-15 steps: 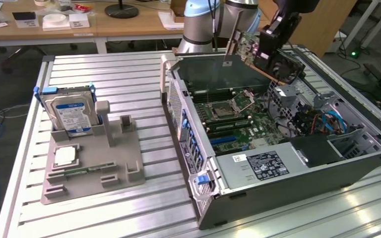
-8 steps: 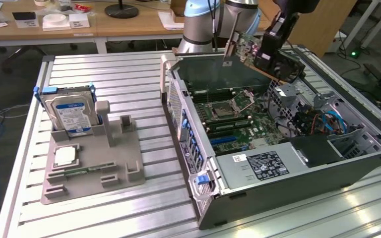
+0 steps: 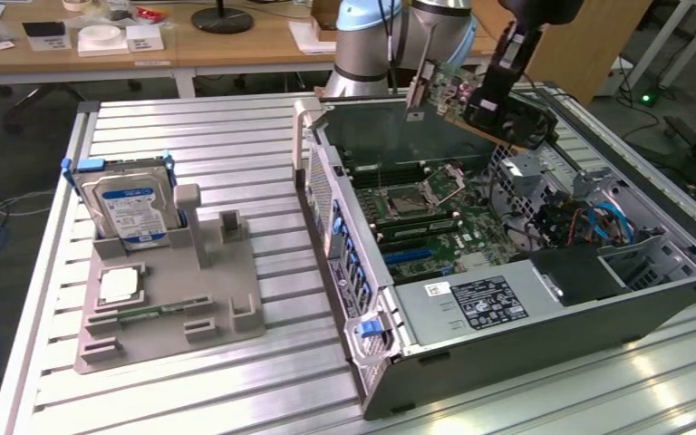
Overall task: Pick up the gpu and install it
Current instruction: 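Insert the gpu into the slot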
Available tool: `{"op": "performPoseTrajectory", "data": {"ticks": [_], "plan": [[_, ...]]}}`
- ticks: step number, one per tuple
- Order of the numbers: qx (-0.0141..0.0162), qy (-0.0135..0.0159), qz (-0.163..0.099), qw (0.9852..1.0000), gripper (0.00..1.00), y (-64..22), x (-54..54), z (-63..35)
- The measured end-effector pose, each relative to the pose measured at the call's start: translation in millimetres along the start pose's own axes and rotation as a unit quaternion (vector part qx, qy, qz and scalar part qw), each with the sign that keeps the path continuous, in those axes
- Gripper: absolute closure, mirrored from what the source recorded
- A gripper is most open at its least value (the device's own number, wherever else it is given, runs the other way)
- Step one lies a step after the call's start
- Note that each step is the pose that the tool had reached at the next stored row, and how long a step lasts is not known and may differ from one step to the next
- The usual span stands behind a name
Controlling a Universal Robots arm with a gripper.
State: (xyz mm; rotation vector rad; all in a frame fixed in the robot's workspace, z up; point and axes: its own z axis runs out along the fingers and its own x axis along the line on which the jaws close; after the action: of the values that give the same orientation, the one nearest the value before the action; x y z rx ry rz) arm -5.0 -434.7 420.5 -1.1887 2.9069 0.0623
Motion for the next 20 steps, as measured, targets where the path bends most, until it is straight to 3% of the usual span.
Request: {"op": "performPoseTrajectory", "data": {"ticks": [5,10,15,20], "plan": [[-0.0001,0.0008,-0.036,0.9993,0.72,0.0,0.1,0.3],[-0.0005,0.0021,-0.078,0.9969,0.72,0.0,0.0,0.4],[-0.0010,0.0035,-0.120,0.9928,0.72,0.0,0.0,0.6],[-0.0015,0.0048,-0.161,0.9870,0.72,0.0,0.0,0.6]]}}
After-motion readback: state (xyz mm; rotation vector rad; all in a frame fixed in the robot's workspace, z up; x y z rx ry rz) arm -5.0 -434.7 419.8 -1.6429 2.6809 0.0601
